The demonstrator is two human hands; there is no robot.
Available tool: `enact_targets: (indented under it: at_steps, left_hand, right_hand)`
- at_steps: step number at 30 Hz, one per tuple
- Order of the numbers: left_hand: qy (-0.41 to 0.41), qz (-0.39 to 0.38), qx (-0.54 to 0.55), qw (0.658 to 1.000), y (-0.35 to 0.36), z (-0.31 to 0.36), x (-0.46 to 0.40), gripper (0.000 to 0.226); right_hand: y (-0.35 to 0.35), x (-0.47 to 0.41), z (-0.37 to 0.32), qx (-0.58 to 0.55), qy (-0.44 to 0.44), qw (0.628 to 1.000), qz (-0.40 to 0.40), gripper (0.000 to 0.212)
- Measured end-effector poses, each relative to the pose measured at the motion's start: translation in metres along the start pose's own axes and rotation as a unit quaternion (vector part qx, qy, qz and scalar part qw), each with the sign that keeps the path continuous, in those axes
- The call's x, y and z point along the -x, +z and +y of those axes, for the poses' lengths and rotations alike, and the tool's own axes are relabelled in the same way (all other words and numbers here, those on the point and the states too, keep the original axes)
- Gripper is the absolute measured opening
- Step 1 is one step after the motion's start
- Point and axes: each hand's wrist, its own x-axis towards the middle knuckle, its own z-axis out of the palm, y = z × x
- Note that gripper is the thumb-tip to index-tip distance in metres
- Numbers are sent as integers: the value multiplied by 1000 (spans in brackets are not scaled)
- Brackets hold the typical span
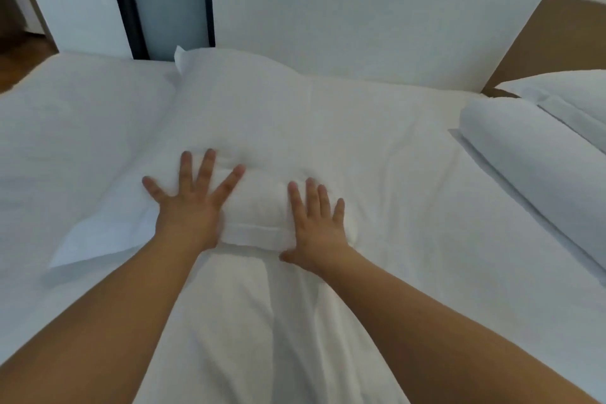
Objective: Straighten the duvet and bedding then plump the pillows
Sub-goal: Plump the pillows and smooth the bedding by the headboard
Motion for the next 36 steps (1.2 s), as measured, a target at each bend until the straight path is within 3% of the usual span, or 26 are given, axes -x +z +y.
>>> enact_targets:
  at_steps: [5,7,10,13,17,24,30,36]
  left_hand:
    - [2,79,1,997,52,-15,-55,120]
    - [16,113,-1,993,69,-22,-67,113]
    - [17,192,-1,981,78,-21,-78,72]
    - [-4,204,37,978,57,-8,-80,42]
    - [1,171,92,981,3,12,-66,25]
    - [61,246,108,961,-136,77,-6,15]
    - [125,330,69,933,-284,139,77,10]
    - [153,384,54,909,-384,219,163,15]
  right_hand:
    - [37,-68,-16,-15,46,994,102,117]
    - [45,-85,-20,-21,70,988,133,94]
    - [45,-100,-15,-31,54,982,176,45]
    - [19,-100,-6,-71,18,984,162,20]
    - [-38,-81,21,-43,-7,984,174,13]
    - [-165,12,88,19,15,969,245,11]
    - [-275,146,140,50,57,942,327,7]
    - [-360,280,199,81,127,906,395,11]
